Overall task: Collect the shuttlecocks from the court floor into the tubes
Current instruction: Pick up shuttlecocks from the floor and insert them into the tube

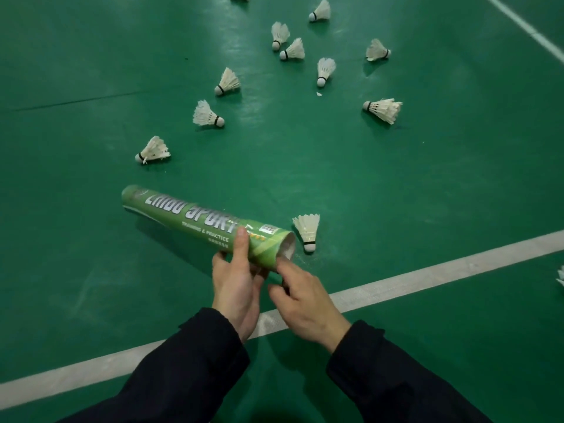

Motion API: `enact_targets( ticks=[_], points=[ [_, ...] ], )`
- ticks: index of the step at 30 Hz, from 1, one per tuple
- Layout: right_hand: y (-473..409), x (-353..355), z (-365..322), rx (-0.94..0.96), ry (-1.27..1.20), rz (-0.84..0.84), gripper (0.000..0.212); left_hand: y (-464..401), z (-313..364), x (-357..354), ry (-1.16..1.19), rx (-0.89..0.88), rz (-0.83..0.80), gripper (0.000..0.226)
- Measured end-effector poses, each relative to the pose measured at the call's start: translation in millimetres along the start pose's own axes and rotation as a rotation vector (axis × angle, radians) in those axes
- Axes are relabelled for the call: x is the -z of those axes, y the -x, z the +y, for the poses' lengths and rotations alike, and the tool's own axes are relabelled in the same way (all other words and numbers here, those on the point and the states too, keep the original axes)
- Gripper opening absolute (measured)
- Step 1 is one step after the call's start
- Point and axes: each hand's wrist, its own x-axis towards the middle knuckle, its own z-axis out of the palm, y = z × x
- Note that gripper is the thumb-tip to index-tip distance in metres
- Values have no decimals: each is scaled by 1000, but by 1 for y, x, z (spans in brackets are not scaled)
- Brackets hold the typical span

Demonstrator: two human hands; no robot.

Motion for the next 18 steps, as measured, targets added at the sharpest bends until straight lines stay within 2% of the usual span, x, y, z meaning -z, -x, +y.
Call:
enact_targets(
  ticks=[2, 5, 8, 10, 11, 12, 13, 15, 16, 18],
  points=[
    [-9, 3, -2, -90, 37, -40, 29, 6, -6, -3, -43, -7, -27, 80],
    [-11, 9, -9, -57, -104, -23, 32, 3, -5, -3, -79, -17, -34, 87],
    [-5, 19, -11, 50, -265, 242, 30, -11, 2, 4, -13, -31, 5, 83],
    [-19, 30, 4, 9, -139, 399, 36, -17, 6, 10, 11, -40, 54, 91],
    [-32, 36, 17, -52, 11, 393, 43, -18, 6, 13, 10, -42, 72, 95],
    [-46, 43, 29, -117, 208, 315, 53, -17, 5, 15, 6, -42, 79, 97],
    [-59, 49, 40, -168, 380, 195, 62, -16, 5, 16, 1, -37, 77, 97],
    [-79, 57, 61, -191, 574, -2, 71, -15, 5, 19, -9, -22, 66, 94],
    [-84, 60, 69, -212, 611, -48, 69, -15, 6, 19, -8, -19, 61, 94],
    [-81, 66, 70, -300, 535, -26, 51, -17, 9, 19, -1, -28, 66, 97]
  ],
)
